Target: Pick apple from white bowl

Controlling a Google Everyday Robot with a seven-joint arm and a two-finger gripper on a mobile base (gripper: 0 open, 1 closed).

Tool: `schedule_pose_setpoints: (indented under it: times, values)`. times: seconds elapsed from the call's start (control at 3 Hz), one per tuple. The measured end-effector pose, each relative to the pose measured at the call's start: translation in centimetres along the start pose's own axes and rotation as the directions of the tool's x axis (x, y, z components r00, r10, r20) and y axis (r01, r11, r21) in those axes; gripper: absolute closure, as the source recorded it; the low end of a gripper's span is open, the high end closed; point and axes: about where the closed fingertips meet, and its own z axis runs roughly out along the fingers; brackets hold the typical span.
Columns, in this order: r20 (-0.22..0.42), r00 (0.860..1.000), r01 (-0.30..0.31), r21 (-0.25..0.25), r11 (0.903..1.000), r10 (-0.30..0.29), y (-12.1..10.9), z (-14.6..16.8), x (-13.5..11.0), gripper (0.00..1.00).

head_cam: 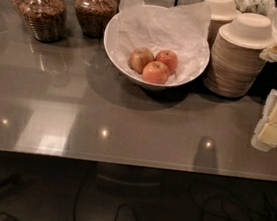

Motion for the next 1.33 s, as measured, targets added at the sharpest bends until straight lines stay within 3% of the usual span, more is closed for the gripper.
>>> schedule_pose_setpoints:
  times: [0.33,0.67,1.0,1.33]
  values:
    - [0.001,1.000,0.000,0.000,1.0000,0.000,0.0,0.0,0.0,0.00]
    - [0.041,0.999,-0.009,0.003,1.0000,0.008,-0.2,0.2,-0.2,0.00]
    - [0.155,0.987,-0.040,0.018,0.9990,0.036,-1.0,1.7,-1.0,0.00]
    - [0.263,0.964,-0.047,0.069,0.9965,0.027,-3.6,2.8,-4.1,0.00]
